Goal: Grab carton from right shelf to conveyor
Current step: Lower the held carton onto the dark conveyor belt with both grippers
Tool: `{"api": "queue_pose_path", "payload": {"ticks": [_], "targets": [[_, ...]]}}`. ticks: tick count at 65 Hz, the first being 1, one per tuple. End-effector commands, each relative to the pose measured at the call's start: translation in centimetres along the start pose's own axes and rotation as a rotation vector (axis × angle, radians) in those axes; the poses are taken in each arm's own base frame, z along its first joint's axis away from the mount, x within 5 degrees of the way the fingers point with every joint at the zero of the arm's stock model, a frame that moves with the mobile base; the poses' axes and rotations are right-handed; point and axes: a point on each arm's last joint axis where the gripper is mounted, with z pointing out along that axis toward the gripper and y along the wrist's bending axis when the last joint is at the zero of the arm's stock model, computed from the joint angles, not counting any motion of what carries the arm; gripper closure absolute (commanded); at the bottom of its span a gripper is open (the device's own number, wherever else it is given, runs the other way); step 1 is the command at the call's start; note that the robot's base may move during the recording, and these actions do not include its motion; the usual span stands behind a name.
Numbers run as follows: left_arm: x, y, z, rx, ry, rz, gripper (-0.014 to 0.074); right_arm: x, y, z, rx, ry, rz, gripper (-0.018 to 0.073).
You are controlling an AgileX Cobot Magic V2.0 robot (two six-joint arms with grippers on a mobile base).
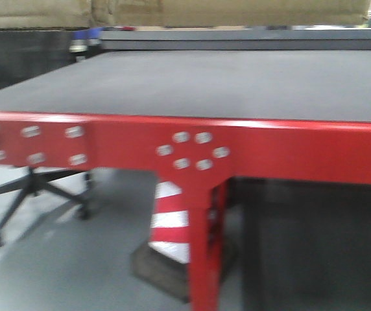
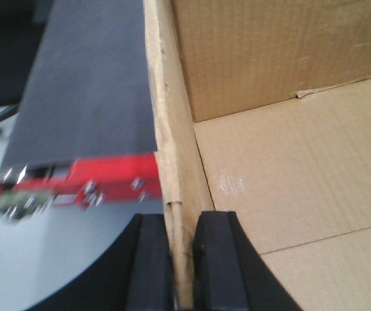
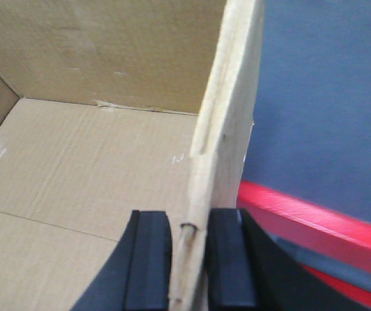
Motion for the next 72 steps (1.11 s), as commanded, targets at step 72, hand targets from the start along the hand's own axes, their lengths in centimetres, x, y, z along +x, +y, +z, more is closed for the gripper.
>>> {"api": "queue_pose_path", "payload": {"ticks": [72], "targets": [[-0.23, 2.4, -0.73, -0.22, -0.028, 0.074, 0.0613, -0.37, -1.03, -1.23, 0.084, -0.043, -0.052, 0.0627]]}}
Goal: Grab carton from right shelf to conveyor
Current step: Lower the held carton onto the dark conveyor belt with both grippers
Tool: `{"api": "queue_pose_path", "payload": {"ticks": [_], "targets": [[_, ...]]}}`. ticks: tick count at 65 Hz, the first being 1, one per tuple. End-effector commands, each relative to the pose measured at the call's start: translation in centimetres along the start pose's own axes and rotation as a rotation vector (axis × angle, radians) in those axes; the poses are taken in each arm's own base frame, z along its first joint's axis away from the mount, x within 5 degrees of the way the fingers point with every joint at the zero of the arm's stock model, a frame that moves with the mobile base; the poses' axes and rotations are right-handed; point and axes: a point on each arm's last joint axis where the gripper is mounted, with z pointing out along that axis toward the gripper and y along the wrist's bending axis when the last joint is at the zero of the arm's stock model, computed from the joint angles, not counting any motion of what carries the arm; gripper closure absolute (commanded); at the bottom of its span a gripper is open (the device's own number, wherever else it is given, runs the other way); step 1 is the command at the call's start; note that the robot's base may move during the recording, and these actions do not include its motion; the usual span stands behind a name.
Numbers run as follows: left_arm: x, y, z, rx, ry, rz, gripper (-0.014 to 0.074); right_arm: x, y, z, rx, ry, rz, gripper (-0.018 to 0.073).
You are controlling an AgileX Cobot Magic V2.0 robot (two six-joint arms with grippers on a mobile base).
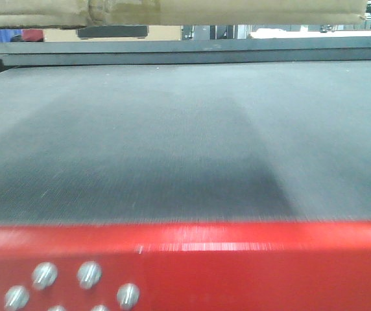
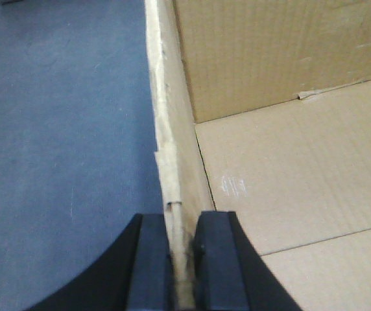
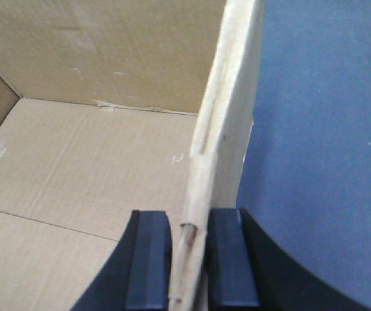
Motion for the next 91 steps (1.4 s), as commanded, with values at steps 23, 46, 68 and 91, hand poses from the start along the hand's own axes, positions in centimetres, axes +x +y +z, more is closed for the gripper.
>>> {"api": "queue_pose_path", "payload": {"ticks": [23, 46, 68, 91], "targets": [[-0.19, 2.44, -0.71, -0.217, -0.024, 0.072, 0.0613, -0.37, -1.04, -1.23, 0.086, -0.043, -0.054, 0.0627], [-0.19, 2.44, -0.71, -0.217, -0.024, 0.072, 0.0613, -0.37, -1.04, -1.23, 0.086, -0.043, -0.054, 0.0627], [-0.19, 2.44, -0.71, -0.217, -0.024, 0.072, 0.0613, -0.37, -1.04, -1.23, 0.086, -0.043, -0.054, 0.0627], [-0.19, 2.44, -0.71, -0.217, -0.024, 0.072, 0.0613, -0.42, -1.03, -1.23, 0.085, -0.048, -0.055, 0.0627]]}}
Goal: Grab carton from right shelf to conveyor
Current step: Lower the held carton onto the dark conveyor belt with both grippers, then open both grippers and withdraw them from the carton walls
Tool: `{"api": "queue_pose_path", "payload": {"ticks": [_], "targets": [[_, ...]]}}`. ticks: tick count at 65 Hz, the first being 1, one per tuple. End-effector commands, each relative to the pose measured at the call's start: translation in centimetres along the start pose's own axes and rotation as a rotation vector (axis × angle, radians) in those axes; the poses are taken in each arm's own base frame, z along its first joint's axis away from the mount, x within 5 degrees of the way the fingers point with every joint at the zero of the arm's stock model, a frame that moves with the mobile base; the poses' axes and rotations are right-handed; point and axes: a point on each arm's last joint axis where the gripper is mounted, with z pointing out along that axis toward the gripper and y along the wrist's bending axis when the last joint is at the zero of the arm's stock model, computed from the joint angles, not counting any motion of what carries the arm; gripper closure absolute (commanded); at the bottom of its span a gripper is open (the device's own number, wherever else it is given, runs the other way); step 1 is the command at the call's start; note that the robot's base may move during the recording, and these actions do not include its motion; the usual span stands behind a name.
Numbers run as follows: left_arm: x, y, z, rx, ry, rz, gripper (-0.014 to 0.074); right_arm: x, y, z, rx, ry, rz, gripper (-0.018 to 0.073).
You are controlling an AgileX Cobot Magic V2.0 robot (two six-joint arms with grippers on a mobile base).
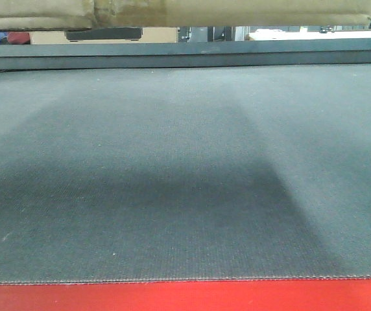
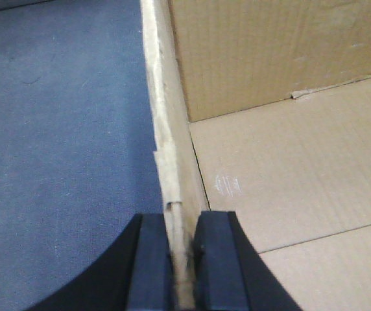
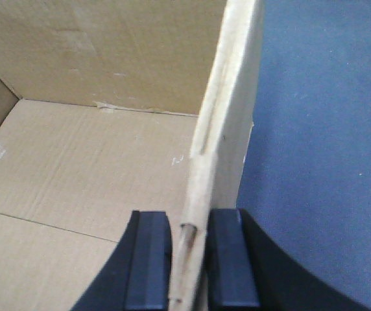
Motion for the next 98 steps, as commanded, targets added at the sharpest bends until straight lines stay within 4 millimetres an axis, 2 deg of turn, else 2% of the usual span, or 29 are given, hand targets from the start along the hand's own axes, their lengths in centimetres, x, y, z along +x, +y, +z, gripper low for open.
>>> {"api": "queue_pose_path", "payload": {"ticks": [1, 18, 27, 34, 40, 46, 53, 59, 71, 80, 87, 91, 98], "targets": [[-0.3, 2.6, -0.8, -0.241, -0.031, 0.081, 0.0613, -0.4, -1.0, -1.2, 0.082, -0.052, -0.053, 0.0627], [-0.3, 2.6, -0.8, -0.239, -0.031, 0.08, 0.0613, -0.8, -0.9, -1.3, 0.073, -0.096, -0.055, 0.0627], [-0.1, 2.0, -0.6, -0.161, -0.016, 0.045, 0.0613, -0.8, -0.9, -1.2, 0.074, -0.089, -0.055, 0.0627], [-0.7, 1.1, 0.3, -0.023, -0.066, -0.03, 0.0613, -0.9, -1.4, -1.0, 0.092, -0.084, -0.045, 0.0627], [-1.1, 0.7, 2.1, 0.047, -0.084, -0.085, 0.0613, -1.0, -2.4, -0.2, 0.127, -0.068, -0.027, 0.0627], [-1.1, 0.4, 4.4, 0.077, -0.093, -0.11, 0.0613, -1.1, -3.5, 1.4, 0.164, -0.042, -0.006, 0.0627], [-0.6, -0.3, 7.7, 0.092, -0.059, -0.111, 0.0613, -1.1, -5.0, 4.2, 0.203, 0.011, 0.014, 0.0627], [0.0, -1.1, 11.0, 0.104, -0.041, -0.105, 0.0613, -0.7, -6.0, 7.5, 0.224, 0.075, 0.025, 0.0627], [0.8, -2.2, 15.8, 0.111, -0.001, -0.091, 0.0613, 0.5, -7.2, 13.4, 0.238, 0.169, 0.031, 0.0627], [1.6, -2.7, 18.7, 0.106, 0.045, -0.075, 0.0613, 1.4, -7.9, 16.4, 0.249, 0.219, 0.027, 0.0627], [2.2, -3.0, 20.3, 0.105, 0.075, -0.07, 0.0595, 1.8, -8.2, 17.4, 0.254, 0.236, 0.024, 0.062], [2.3, -3.1, 20.7, 0.106, 0.08, -0.069, 0.054, 2.0, -8.2, 17.9, 0.253, 0.241, 0.015, 0.0567], [2.2, -3.2, 20.8, 0.107, 0.065, -0.069, 0.0337, 1.9, -8.2, 18.0, 0.249, 0.235, -0.004, 0.0321]]}}
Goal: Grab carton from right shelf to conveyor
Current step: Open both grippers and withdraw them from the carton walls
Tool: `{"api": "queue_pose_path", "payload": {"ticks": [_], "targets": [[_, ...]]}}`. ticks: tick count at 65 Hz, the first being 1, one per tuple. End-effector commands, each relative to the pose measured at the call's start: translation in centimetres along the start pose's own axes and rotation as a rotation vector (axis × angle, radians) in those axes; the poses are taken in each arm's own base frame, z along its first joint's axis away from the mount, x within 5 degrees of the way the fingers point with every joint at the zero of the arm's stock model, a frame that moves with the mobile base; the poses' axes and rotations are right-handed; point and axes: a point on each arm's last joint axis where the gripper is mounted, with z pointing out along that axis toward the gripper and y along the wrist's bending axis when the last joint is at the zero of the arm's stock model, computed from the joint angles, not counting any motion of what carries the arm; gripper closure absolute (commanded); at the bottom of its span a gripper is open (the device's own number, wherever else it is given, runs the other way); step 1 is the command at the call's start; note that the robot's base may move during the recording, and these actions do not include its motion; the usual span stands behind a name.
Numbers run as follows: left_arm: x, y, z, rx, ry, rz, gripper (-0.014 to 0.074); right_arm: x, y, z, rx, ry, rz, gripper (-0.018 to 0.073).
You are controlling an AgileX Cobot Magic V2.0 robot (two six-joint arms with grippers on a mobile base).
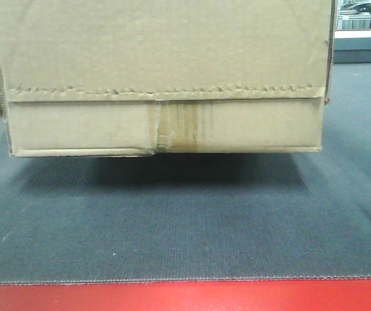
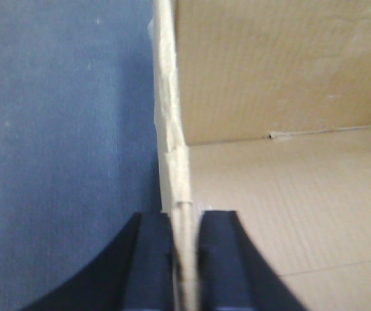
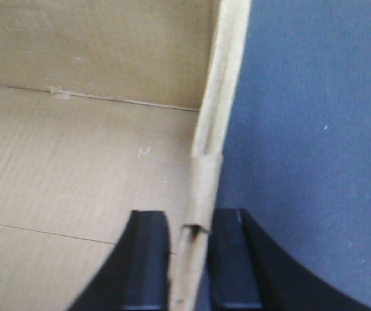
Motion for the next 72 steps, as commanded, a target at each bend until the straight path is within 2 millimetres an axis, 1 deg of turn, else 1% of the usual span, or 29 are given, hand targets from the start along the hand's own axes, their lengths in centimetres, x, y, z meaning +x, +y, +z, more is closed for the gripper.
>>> {"api": "queue_pose_path", "payload": {"ticks": [1, 2, 3, 4, 6, 7, 8, 9, 10, 18, 21, 27, 29, 31, 36, 38, 39, 42, 43, 47, 49, 52, 53, 57, 59, 63, 67, 69, 72], "targets": [[-0.5, 0.6, -0.1, -0.021, -0.04, 0.018, 0.0302, -0.6, -1.1, -0.1, 0.053, -0.041, -0.036, 0.0256], [-0.5, 0.6, -0.1, -0.023, -0.04, 0.02, 0.0267, -0.6, -1.1, -0.2, 0.053, -0.044, -0.036, 0.0212], [-0.6, 0.6, -0.2, -0.022, -0.042, 0.02, 0.021, -0.7, -1.1, -0.2, 0.053, -0.045, -0.036, 0.0168], [-0.6, 0.6, -0.2, -0.022, -0.042, 0.02, 0.019, -0.7, -1.1, -0.3, 0.054, -0.047, -0.038, 0.0124], [-0.6, 0.6, -0.3, -0.023, -0.046, 0.021, 0.0112, -0.7, -1.1, -0.5, 0.055, -0.048, -0.038, 0.0039], [-0.7, 0.7, -0.5, -0.023, -0.05, 0.021, 0.0052, -0.8, -1.1, -0.6, 0.054, -0.052, -0.037, 0.0], [-0.7, 0.7, -0.6, -0.024, -0.047, 0.02, 0.0014, -0.8, -1.1, -0.7, 0.054, -0.052, -0.037, -0.0022], [-0.8, 0.7, -0.7, -0.025, -0.047, 0.02, -0.0023, -0.8, -1.1, -0.9, 0.053, -0.058, -0.037, -0.0015], [-0.9, 0.7, -0.9, -0.027, -0.051, 0.021, -0.0028, -0.8, -1.1, -1.1, 0.053, -0.06, -0.037, -0.001], [-1.4, 0.8, -3.1, -0.028, -0.076, 0.016, 0.005, -1.1, -1.0, -3.5, 0.047, -0.111, -0.035, 0.0013], [-1.7, 0.9, -4.4, -0.034, -0.093, 0.019, 0.0076, -1.2, -1.0, -4.8, 0.044, -0.14, -0.034, 0.0025], [-2.0, 1.2, -7.0, -0.041, -0.125, 0.019, 0.0104, -1.3, -1.0, -7.3, 0.038, -0.188, -0.032, 0.009], [-2.0, 1.3, -8.1, -0.045, -0.137, 0.017, 0.0115, -1.2, -1.0, -8.4, 0.036, -0.207, -0.031, 0.0123], [-2.0, 1.5, -8.8, -0.049, -0.139, 0.013, 0.0125, -1.1, -1.1, -9.2, 0.039, -0.218, -0.031, 0.0166], [-2.0, 2.2, -10.9, -0.064, -0.16, -0.003, 0.0174, -0.9, -1.5, -10.9, 0.045, -0.236, -0.022, 0.0299], [-1.9, 2.5, -11.5, -0.073, -0.164, -0.008, 0.0207, -0.7, -1.7, -11.5, 0.049, -0.236, -0.018, 0.036], [-1.8, 2.7, -11.8, -0.078, -0.165, -0.007, 0.0227, -0.7, -1.9, -11.8, 0.053, -0.237, -0.014, 0.0406], [-1.7, 3.4, -12.8, -0.097, -0.175, -0.009, 0.0311, -0.4, -2.4, -12.5, 0.066, -0.24, -0.002, 0.0498], [-1.6, 3.5, -12.8, -0.098, -0.17, -0.01, 0.0324, -0.3, -2.6, -12.6, 0.07, -0.239, 0.002, 0.0527], [-1.2, 4.4, -13.6, -0.123, -0.174, -0.017, 0.0461, 0.2, -3.5, -13.0, 0.091, -0.236, 0.021, 0.0638], [-0.9, 4.9, -13.9, -0.136, -0.173, -0.026, 0.0545, 0.7, -3.9, -13.0, 0.103, -0.223, 0.03, 0.0646], [-0.2, 5.4, -14.0, -0.151, -0.162, -0.035, 0.0634, 1.3, -4.6, -13.0, 0.12, -0.215, 0.045, 0.0637], [-0.1, 5.6, -14.2, -0.156, -0.163, -0.035, 0.0636, 1.7, -4.9, -12.7, 0.126, -0.204, 0.05, 0.0636], [1.0, 6.2, -14.3, -0.175, -0.15, -0.032, 0.059, 3.0, -5.9, -12.4, 0.149, -0.186, 0.07, 0.0636], [1.7, 6.4, -14.1, -0.179, -0.139, -0.029, 0.0583, 3.9, -6.2, -11.8, 0.156, -0.167, 0.074, 0.0637], [2.9, 6.5, -14.0, -0.179, -0.132, -0.022, 0.0582, 5.4, -6.7, -11.5, 0.166, -0.164, 0.074, 0.0637], [4.5, 6.5, -13.8, -0.177, -0.124, -0.019, 0.0584, 7.2, -6.9, -10.8, 0.168, -0.154, 0.064, 0.0637], [5.1, 6.5, -13.9, -0.176, -0.128, -0.018, 0.0584, 7.8, -6.9, -10.9, 0.167, -0.161, 0.063, 0.0637], [6.5, 6.4, -13.6, -0.172, -0.123, -0.014, 0.0584, 9.3, -6.9, -10.4, 0.165, -0.163, 0.06, 0.0637]]}}
